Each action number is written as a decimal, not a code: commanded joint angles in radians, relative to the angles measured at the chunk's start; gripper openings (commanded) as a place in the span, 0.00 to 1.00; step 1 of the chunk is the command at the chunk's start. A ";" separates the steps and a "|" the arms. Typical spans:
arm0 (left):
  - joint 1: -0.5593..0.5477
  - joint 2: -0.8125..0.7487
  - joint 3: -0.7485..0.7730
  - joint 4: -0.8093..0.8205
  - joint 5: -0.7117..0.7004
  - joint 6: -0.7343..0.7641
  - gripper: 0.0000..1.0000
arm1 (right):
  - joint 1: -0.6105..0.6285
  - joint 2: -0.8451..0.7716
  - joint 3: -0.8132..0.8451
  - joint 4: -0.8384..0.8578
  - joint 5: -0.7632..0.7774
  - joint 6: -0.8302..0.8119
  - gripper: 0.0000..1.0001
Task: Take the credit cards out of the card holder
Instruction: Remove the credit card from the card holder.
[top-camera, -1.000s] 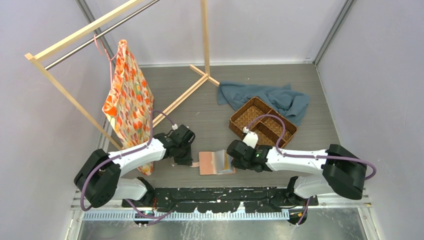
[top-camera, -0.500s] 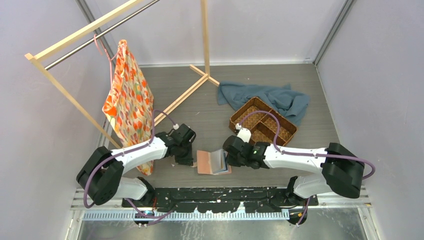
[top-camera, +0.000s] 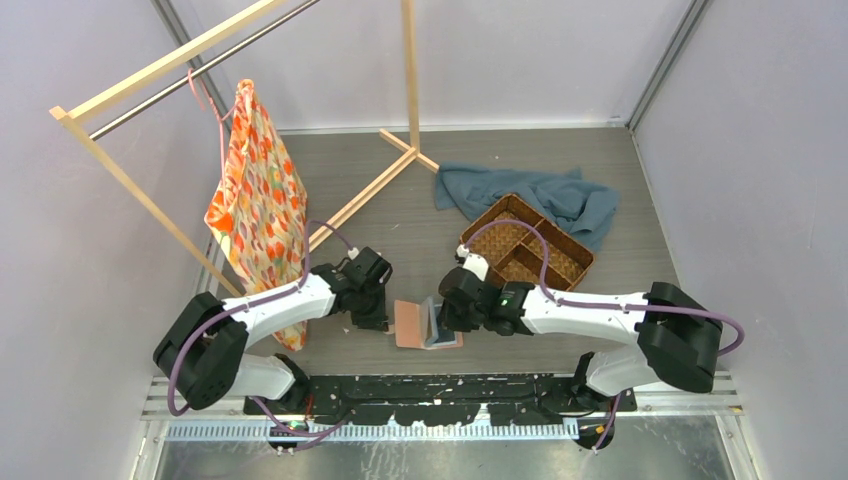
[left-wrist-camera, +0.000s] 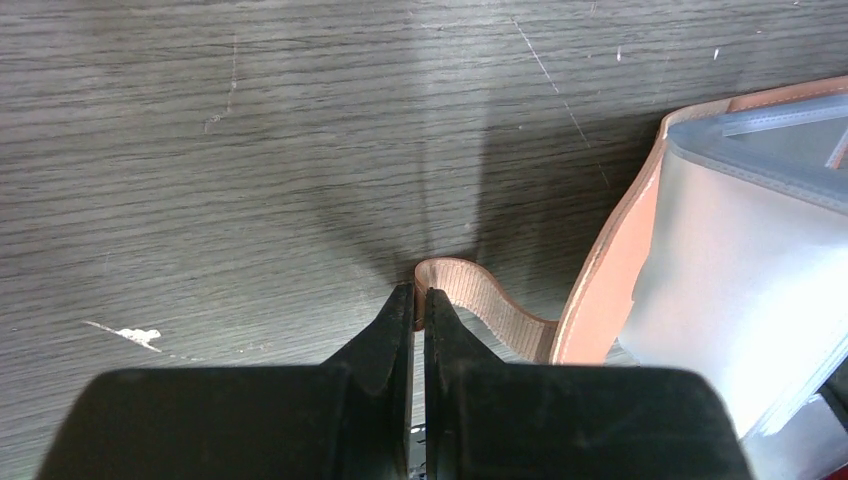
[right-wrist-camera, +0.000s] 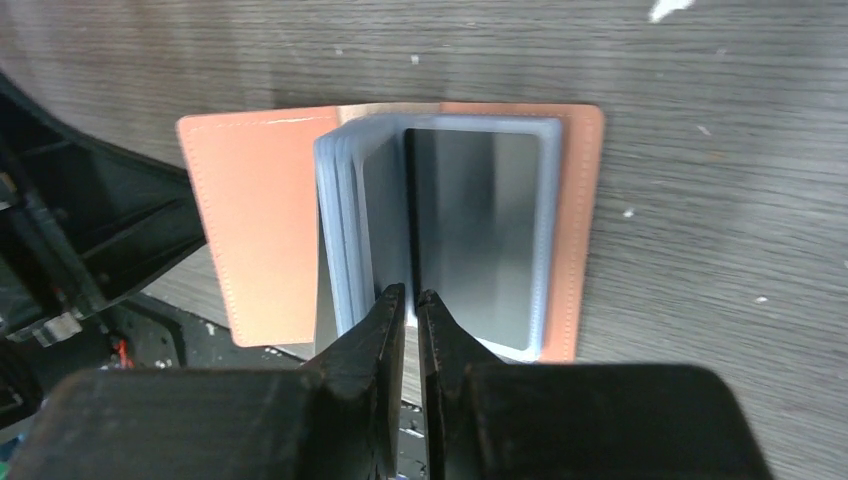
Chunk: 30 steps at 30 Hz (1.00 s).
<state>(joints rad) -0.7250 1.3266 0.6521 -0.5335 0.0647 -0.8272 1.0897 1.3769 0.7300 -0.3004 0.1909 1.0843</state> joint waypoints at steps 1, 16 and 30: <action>0.002 0.004 0.021 0.026 0.023 0.021 0.01 | 0.012 0.005 0.056 0.097 -0.060 -0.055 0.15; 0.002 -0.113 0.105 -0.150 -0.057 0.066 0.01 | 0.020 0.077 0.109 0.090 -0.071 -0.076 0.16; 0.002 -0.195 0.135 -0.129 0.008 0.043 0.42 | 0.030 0.071 0.186 -0.052 0.020 -0.100 0.65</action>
<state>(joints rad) -0.7246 1.1343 0.7666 -0.7006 0.0105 -0.7776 1.1069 1.4422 0.8486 -0.3199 0.1623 0.9962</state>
